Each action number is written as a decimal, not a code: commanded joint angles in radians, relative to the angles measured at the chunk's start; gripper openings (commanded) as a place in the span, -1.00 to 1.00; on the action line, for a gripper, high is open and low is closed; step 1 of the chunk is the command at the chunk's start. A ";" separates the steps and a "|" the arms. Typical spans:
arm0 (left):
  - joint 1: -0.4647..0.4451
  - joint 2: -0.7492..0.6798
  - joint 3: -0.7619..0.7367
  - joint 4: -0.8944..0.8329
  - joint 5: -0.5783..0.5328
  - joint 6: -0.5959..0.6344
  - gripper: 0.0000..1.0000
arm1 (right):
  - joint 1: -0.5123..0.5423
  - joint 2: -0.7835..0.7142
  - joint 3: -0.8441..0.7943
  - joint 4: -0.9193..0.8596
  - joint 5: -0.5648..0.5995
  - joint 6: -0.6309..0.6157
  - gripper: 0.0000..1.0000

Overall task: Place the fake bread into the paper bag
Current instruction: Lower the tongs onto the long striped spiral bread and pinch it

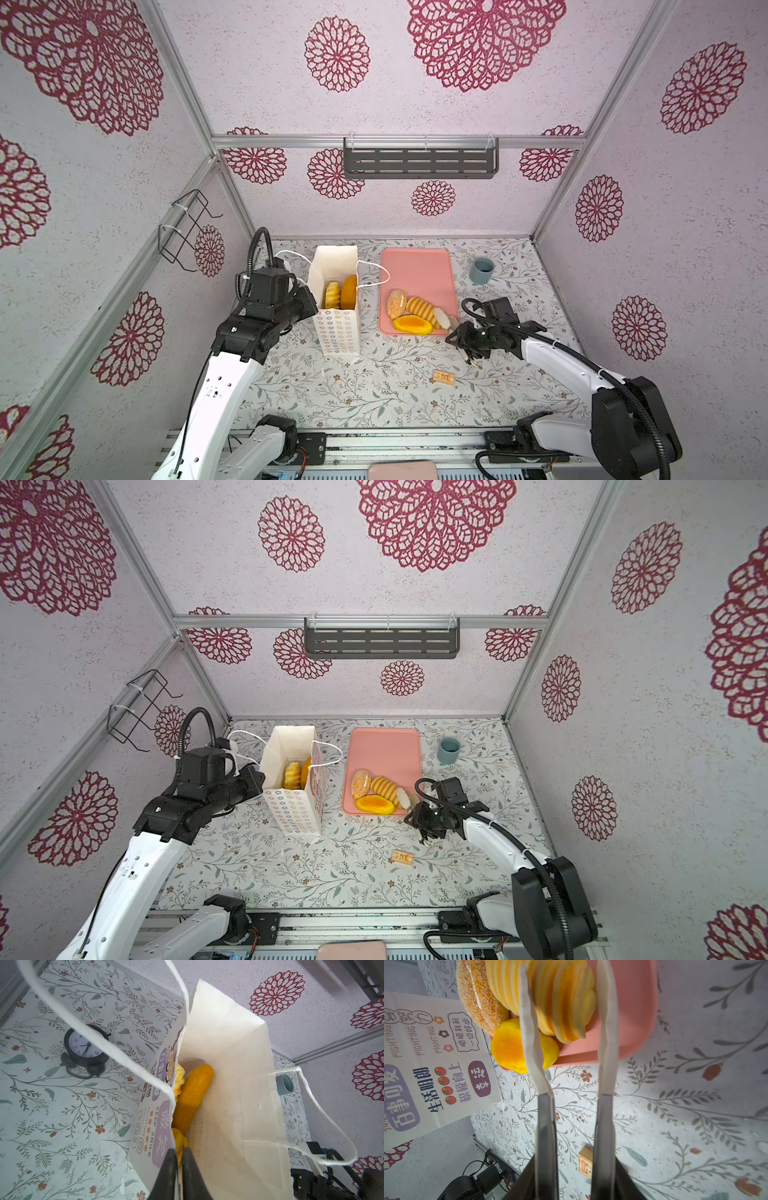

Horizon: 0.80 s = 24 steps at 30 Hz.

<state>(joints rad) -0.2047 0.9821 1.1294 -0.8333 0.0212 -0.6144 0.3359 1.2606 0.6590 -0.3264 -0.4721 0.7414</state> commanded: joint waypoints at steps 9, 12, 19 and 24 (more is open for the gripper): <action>0.005 0.006 0.010 -0.002 0.000 -0.004 -0.77 | -0.042 -0.033 0.001 0.049 -0.008 0.024 -0.47; 0.005 0.004 0.010 -0.003 -0.002 -0.007 -0.77 | -0.057 -0.049 0.005 0.046 -0.010 0.023 -0.55; 0.005 0.005 0.009 -0.010 -0.009 -0.009 -0.78 | -0.070 -0.085 0.061 -0.020 0.019 -0.015 -0.73; 0.005 0.004 0.015 -0.014 -0.013 -0.014 -0.78 | -0.069 -0.112 0.118 -0.082 0.050 -0.054 -0.81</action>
<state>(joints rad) -0.2047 0.9833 1.1294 -0.8371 0.0143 -0.6231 0.2707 1.1995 0.7139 -0.3908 -0.4397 0.7395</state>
